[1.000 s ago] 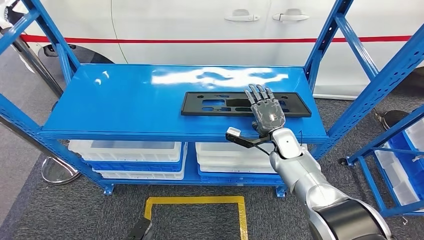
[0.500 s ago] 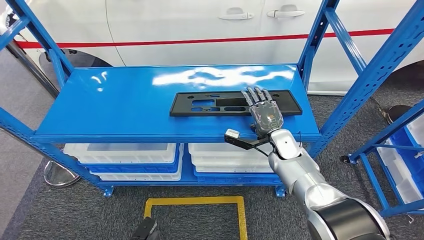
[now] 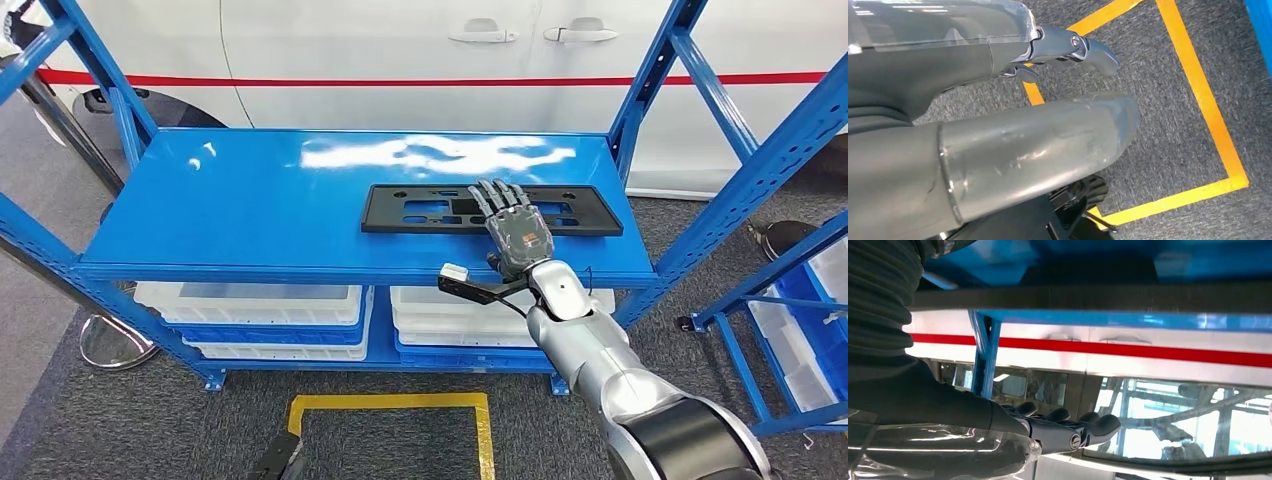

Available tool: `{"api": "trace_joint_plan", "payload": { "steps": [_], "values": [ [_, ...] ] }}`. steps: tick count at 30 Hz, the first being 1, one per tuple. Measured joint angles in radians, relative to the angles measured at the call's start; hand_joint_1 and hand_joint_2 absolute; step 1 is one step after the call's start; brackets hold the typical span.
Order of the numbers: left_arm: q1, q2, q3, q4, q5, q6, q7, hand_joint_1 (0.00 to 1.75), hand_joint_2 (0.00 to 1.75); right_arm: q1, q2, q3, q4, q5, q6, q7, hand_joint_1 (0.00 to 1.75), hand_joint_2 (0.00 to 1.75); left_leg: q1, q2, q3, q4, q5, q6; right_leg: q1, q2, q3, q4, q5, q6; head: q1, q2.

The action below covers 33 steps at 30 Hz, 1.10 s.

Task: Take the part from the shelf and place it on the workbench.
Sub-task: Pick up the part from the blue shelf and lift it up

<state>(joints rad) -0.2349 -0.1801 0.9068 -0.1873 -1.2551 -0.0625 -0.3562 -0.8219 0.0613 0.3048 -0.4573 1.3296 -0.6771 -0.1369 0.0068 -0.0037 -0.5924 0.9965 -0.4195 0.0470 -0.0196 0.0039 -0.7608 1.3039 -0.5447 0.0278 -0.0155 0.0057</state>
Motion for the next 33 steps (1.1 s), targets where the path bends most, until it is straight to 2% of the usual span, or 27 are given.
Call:
{"api": "trace_joint_plan", "payload": {
  "steps": [1,3,5,7,10,11,13,14,15,16,17,18,19,20,21,23,26,28,32,33],
  "values": [
    [0.001,0.0,0.0,0.0,0.0,0.0,0.0,0.0,0.0,0.002,0.0,0.002,0.0,-0.001,0.0,0.0,0.0,1.75,0.0,-0.001,0.001,0.002,-0.002,-0.001,0.0,0.0,0.005,-0.015,0.021,0.0,0.0,0.0],
    [0.001,0.0,0.0,0.0,0.0,0.0,0.0,0.0,0.0,0.0,0.0,0.003,0.0,-0.001,0.0,0.0,0.0,1.75,0.0,-0.002,0.002,0.011,-0.009,-0.006,-0.001,-0.001,0.061,-0.136,0.089,-0.004,0.0,0.0],
    [0.0,0.0,-0.001,0.0,0.0,-0.001,-0.001,0.0,0.0,-0.004,0.001,0.007,0.0,-0.002,0.0,0.0,0.0,1.75,-0.004,-0.003,-0.001,0.023,-0.02,-0.016,0.003,-0.001,0.111,-0.239,0.121,-0.013,0.0,0.0],
    [-0.001,0.0,-0.001,0.0,0.0,-0.001,-0.002,0.0,0.0,-0.004,0.001,0.01,0.0,-0.002,-0.001,0.001,0.0,1.75,-0.006,-0.002,-0.003,0.027,-0.025,-0.027,0.008,0.0,0.122,-0.26,0.116,-0.024,0.0,0.0],
    [-0.001,0.0,-0.002,0.0,0.001,-0.001,-0.003,0.0,0.0,-0.007,0.0,0.015,0.0,-0.007,-0.002,0.002,0.0,1.75,-0.003,-0.002,-0.008,0.048,-0.043,-0.042,0.004,0.0,0.132,-0.268,0.115,-0.042,-0.001,0.0],
    [-0.001,0.001,-0.002,0.0,0.003,-0.001,-0.003,0.0,0.0,-0.009,0.0,0.017,0.0,-0.01,-0.002,0.003,0.0,1.75,-0.001,-0.002,-0.024,0.086,-0.064,-0.048,0.001,0.0,0.137,-0.272,0.115,-0.048,-0.001,0.0],
    [-0.001,0.001,-0.002,0.0,0.006,-0.001,-0.004,0.0,0.0,-0.01,0.0,0.021,0.0,-0.016,-0.002,0.003,0.0,1.75,0.002,-0.001,-0.089,0.213,-0.117,-0.057,0.0,-0.001,0.144,-0.273,0.11,-0.054,-0.001,0.0],
    [0.0,0.001,-0.002,0.0,0.007,-0.001,-0.004,0.0,0.0,-0.009,0.0,0.022,0.0,-0.018,-0.002,0.003,0.0,1.75,0.003,-0.001,-0.124,0.274,-0.135,-0.059,0.001,0.0,0.147,-0.273,0.107,-0.055,-0.001,0.0],
    [0.001,0.001,-0.002,0.0,0.007,-0.001,-0.004,0.0,0.0,-0.008,0.0,0.024,0.0,-0.019,-0.002,0.004,0.0,1.75,0.004,-0.001,-0.148,0.306,-0.134,-0.061,0.001,0.0,0.15,-0.272,0.105,-0.055,-0.001,0.0],
    [0.002,0.001,-0.002,0.0,0.008,-0.001,-0.004,0.0,0.0,-0.008,0.0,0.026,0.0,-0.019,-0.003,0.004,0.0,1.75,0.004,-0.001,-0.153,0.301,-0.115,-0.06,0.001,0.001,0.154,-0.272,0.102,-0.055,-0.001,0.0],
    [0.002,0.001,-0.002,0.0,0.008,-0.001,-0.004,0.0,0.0,-0.009,0.0,0.028,0.0,-0.02,-0.003,0.005,0.0,1.75,0.004,-0.001,-0.138,0.255,-0.077,-0.057,0.002,0.002,0.159,-0.272,0.098,-0.053,-0.001,0.0],
    [0.001,0.001,-0.002,0.0,0.008,-0.001,-0.005,0.0,0.0,-0.01,0.0,0.03,0.0,-0.02,-0.003,0.006,0.0,1.75,0.004,-0.001,-0.108,0.182,-0.033,-0.051,0.002,0.002,0.165,-0.272,0.094,-0.051,-0.001,0.0],
    [0.0,0.001,-0.003,0.0,0.009,-0.001,-0.005,0.0,0.0,-0.011,0.0,0.032,0.0,-0.021,-0.004,0.006,0.0,1.75,0.001,-0.002,-0.078,0.115,-0.001,-0.045,0.003,0.003,0.169,-0.272,0.09,-0.049,-0.001,0.0],
    [-0.002,0.001,-0.003,0.0,0.009,-0.001,-0.006,0.0,0.0,-0.012,0.0,0.033,0.0,-0.022,-0.004,0.008,0.0,1.75,-0.002,-0.002,-0.054,0.061,0.018,-0.038,0.004,0.003,0.171,-0.272,0.088,-0.045,-0.001,0.0],
    [-0.003,0.001,-0.004,0.0,0.009,0.0,-0.007,0.0,0.0,-0.013,0.0,0.034,0.0,-0.022,-0.004,0.008,0.0,1.75,-0.005,-0.002,-0.042,0.032,0.024,-0.033,0.005,0.003,0.171,-0.273,0.086,-0.04,-0.001,0.0],
    [-0.004,0.001,-0.006,0.0,0.01,0.0,-0.009,0.0,0.0,-0.013,-0.001,0.034,0.0,-0.022,-0.004,0.01,0.0,1.75,-0.008,-0.002,-0.038,0.019,0.019,-0.026,0.005,0.003,0.17,-0.277,0.086,-0.029,-0.001,0.0],
    [-0.005,0.0,-0.008,0.0,0.011,0.001,-0.011,0.0,0.0,-0.018,-0.003,0.035,-0.002,-0.023,-0.005,0.011,0.0,1.75,0.0,0.0,-0.021,-0.003,0.024,-0.012,0.006,0.002,0.165,-0.252,0.063,-0.016,0.0,0.0],
    [-0.006,0.0,-0.008,0.0,0.011,0.002,-0.011,0.0,0.0,-0.021,-0.006,0.035,-0.002,-0.024,-0.005,0.012,0.0,1.75,0.002,0.001,-0.014,-0.01,0.025,-0.007,0.006,0.001,0.151,-0.219,0.042,-0.014,0.0,0.0],
    [-0.007,0.0,-0.008,0.0,0.012,0.002,-0.011,0.0,0.0,-0.021,-0.006,0.035,-0.002,-0.024,-0.005,0.012,0.0,1.75,0.002,0.001,-0.014,-0.01,0.025,-0.006,0.006,0.002,0.143,-0.205,0.034,-0.014,0.0,0.0],
    [-0.007,-0.001,-0.008,0.0,0.012,0.002,-0.011,0.0,0.0,-0.021,-0.006,0.035,-0.002,-0.025,-0.005,0.012,0.0,1.75,0.002,0.001,-0.014,-0.01,0.025,-0.006,0.006,0.002,0.129,-0.178,0.022,-0.013,0.0,0.0]
  ]
}}
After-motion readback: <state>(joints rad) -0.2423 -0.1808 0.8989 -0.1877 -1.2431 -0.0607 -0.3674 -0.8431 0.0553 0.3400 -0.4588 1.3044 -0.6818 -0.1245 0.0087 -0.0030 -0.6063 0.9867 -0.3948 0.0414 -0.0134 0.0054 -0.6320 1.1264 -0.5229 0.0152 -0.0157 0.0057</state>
